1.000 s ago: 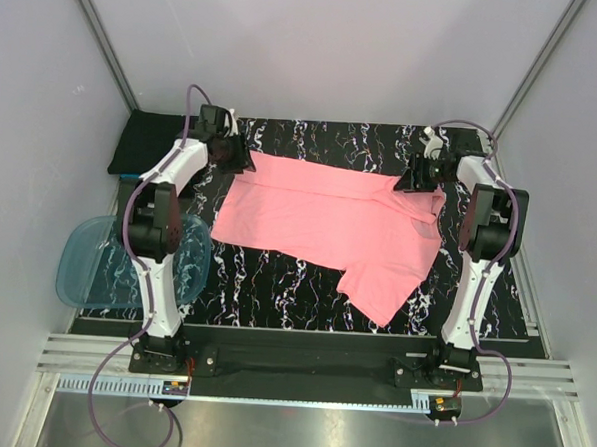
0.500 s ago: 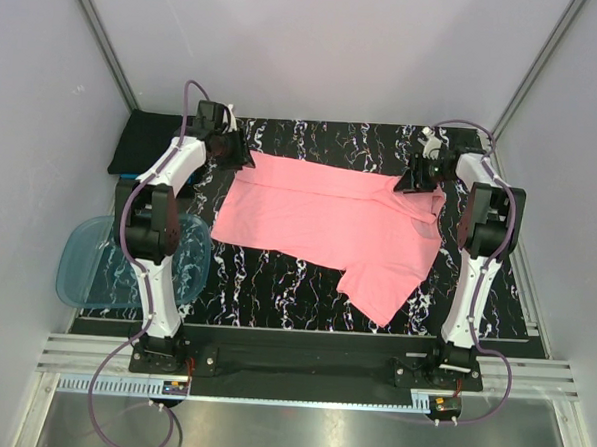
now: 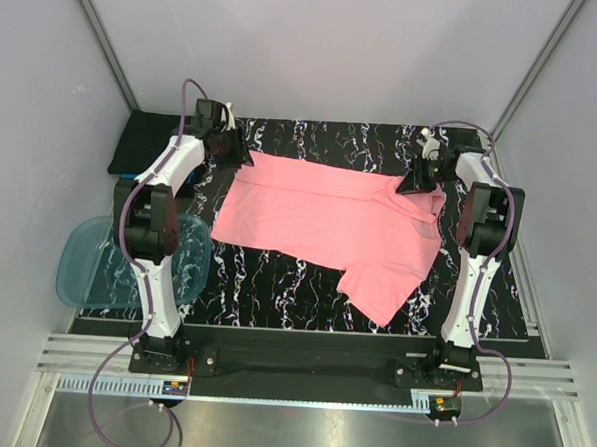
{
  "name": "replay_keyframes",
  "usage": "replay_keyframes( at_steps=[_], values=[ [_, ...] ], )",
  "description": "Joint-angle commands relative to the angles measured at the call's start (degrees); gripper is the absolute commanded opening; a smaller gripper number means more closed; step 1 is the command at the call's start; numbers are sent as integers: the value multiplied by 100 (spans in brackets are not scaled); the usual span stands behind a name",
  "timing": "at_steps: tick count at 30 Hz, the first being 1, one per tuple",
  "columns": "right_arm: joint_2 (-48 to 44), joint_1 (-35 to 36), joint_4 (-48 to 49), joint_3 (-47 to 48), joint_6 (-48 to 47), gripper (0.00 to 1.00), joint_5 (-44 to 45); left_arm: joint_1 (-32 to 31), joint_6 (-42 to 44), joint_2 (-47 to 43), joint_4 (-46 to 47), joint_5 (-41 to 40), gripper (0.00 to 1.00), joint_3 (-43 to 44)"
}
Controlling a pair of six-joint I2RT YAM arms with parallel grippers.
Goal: Fold and stack the t-shirts
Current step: Fold the tshirt
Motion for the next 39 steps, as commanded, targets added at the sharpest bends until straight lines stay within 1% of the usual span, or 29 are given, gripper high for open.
replay_keyframes(
  at_steps=[1,5,8,9,10,12,20,26,32,34,35,37,38,39],
  values=[
    [-101,35,-31,163,-64,27,-197,52,15,-317,94,172,47,264],
    [-180,35,39,85,-29,24,-154,70,-2,-396,67,181,47,203],
    [-303,52,170,-30,32,12,-31,88,6,-475,67,208,47,150],
    [-347,61,206,-117,67,4,-4,88,6,-493,59,208,47,142],
    [-443,70,293,-153,94,0,40,96,6,-510,67,208,47,115],
    [-549,79,390,-284,199,0,110,114,6,-572,41,234,47,98],
    [-1436,254,804,-1022,524,0,567,123,-117,-844,138,445,47,-183],
    [-1937,456,619,-1654,498,0,673,123,-196,-1064,287,629,47,-465],
    [-2114,536,154,-2181,613,0,717,123,-161,-1196,313,717,47,-676],
    [-2297,659,214,-2384,621,4,856,123,-161,-1196,340,665,48,-772],
    [-2342,659,215,-2516,621,9,892,123,-152,-1170,296,595,48,-781],
    [-2377,808,66,-2552,577,10,866,123,-134,-1126,235,428,48,-773],
    [-2412,808,57,-2578,595,12,988,123,-126,-1108,173,392,48,-764],
    [-2447,808,57,-2596,691,16,1102,123,-126,-1065,155,305,48,-764]
  ],
)
